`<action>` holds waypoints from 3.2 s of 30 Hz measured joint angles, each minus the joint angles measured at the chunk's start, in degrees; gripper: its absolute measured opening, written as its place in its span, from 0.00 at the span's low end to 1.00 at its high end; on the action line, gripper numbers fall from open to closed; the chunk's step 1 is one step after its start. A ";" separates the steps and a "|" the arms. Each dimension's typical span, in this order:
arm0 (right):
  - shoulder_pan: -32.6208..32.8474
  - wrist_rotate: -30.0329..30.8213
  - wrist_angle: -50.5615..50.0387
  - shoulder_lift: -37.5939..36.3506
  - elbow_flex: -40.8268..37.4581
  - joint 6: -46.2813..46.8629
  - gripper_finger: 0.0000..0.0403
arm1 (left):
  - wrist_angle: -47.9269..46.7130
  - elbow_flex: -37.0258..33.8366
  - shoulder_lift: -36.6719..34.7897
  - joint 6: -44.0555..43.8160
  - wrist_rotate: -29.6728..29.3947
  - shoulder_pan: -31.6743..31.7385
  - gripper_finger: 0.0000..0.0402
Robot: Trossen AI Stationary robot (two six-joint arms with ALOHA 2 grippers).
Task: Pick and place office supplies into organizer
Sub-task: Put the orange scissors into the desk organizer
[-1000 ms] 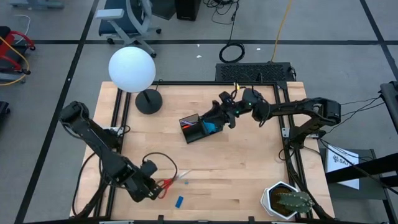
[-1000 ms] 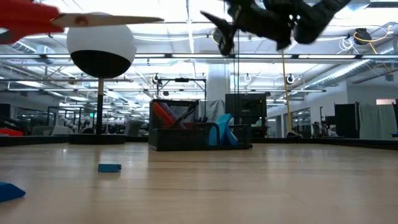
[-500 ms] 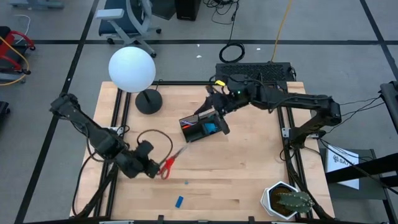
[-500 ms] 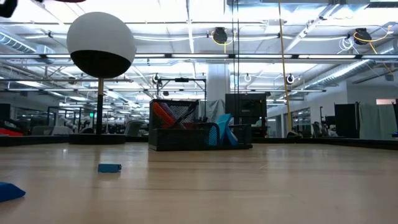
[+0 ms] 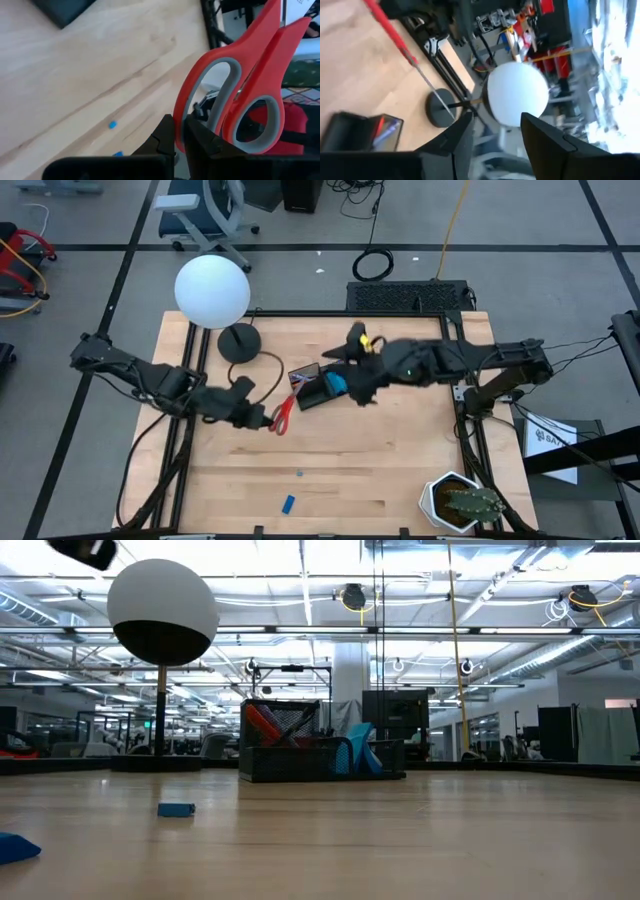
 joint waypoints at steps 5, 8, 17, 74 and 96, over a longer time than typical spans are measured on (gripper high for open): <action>3.08 2.14 -0.06 0.08 0.00 -5.56 0.38 | 1.96 0.00 -0.01 3.05 4.37 5.47 0.05; 3.95 2.04 -0.02 0.08 -0.05 -6.93 0.38 | 2.05 0.00 0.01 4.41 6.74 8.02 0.05; 4.56 0.22 7.64 0.18 -6.10 -11.56 0.38 | 4.40 0.00 0.03 5.31 8.54 10.95 0.05; 1.20 -7.30 12.77 11.56 -10.16 -8.83 0.07 | 8.23 0.04 3.83 9.75 9.32 10.43 0.31; -9.22 -11.52 22.76 8.37 -10.16 42.98 0.07 | -5.91 0.11 -12.75 17.37 -16.99 10.48 0.39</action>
